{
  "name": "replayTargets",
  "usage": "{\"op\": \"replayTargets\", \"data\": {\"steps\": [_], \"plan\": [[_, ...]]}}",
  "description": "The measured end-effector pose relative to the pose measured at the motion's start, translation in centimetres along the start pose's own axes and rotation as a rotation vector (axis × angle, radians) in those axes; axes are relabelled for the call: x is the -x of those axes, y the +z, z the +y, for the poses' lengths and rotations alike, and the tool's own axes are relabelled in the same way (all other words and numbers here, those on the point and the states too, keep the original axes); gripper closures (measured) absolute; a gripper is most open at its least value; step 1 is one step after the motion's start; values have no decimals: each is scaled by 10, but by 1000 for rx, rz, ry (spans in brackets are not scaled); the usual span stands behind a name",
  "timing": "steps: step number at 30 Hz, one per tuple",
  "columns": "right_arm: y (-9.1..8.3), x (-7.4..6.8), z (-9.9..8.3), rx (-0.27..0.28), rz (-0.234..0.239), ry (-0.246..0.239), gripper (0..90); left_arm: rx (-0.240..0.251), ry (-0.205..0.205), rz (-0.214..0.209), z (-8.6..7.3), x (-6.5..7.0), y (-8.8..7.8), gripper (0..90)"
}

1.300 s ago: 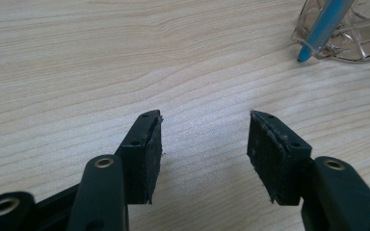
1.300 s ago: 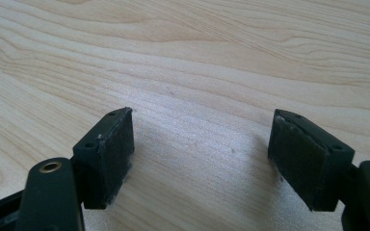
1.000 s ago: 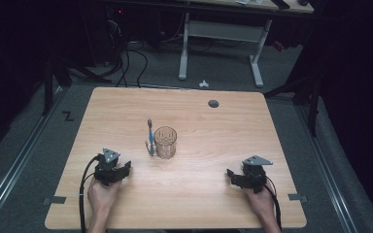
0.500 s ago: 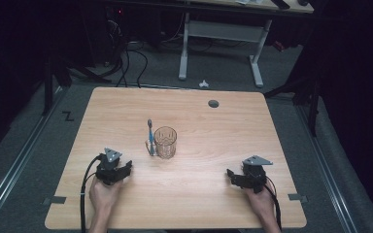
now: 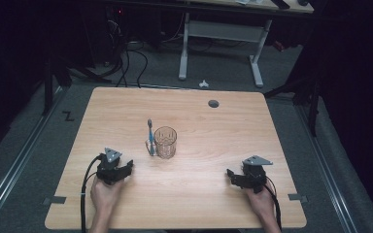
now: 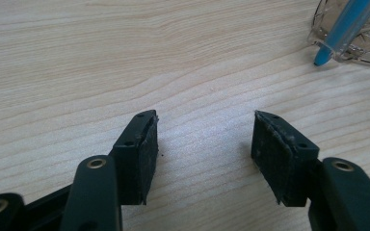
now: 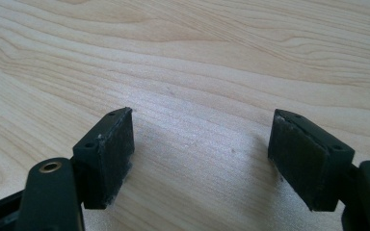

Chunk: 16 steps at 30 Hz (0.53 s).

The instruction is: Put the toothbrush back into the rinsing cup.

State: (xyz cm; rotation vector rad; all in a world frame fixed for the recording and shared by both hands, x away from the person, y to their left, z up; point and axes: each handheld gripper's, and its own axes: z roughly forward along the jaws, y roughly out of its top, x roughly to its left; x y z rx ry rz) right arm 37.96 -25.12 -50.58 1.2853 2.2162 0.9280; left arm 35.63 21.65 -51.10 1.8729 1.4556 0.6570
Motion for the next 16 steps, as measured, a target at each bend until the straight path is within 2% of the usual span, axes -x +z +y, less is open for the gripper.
{"op": "replayTargets", "data": {"steps": [8,16], "plan": [[0,0,0,0,0,0,246,-5,6,-17,0,0,0,365],[0,0,0,0,0,0,246,-5,5,-20,0,0,0,361]]}}
